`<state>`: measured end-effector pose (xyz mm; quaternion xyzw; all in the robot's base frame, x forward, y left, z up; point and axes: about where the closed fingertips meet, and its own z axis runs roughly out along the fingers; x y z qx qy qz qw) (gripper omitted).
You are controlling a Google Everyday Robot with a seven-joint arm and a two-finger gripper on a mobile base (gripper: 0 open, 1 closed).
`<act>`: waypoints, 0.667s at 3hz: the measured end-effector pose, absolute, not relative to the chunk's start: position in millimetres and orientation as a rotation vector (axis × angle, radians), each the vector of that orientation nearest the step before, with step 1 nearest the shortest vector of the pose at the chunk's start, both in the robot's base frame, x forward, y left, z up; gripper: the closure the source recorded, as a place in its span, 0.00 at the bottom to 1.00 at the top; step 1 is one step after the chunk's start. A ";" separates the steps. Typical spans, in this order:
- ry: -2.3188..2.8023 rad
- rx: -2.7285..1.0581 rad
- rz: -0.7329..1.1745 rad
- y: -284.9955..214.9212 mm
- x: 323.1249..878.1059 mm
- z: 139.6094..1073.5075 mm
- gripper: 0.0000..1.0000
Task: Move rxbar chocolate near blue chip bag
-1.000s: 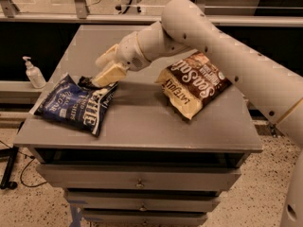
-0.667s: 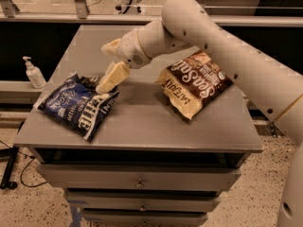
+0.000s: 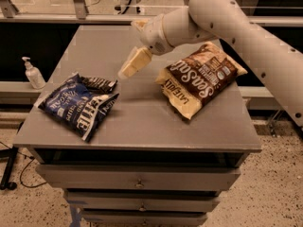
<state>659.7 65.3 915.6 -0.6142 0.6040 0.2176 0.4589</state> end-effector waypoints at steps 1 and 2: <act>1.478 -1.401 0.388 13.7 689.0 944.5 0.00; 1.475 -1.388 0.377 10.8 691.9 947.6 0.00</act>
Offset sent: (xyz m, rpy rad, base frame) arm 0.0267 -0.0471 0.0262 0.0175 -0.0984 -0.1144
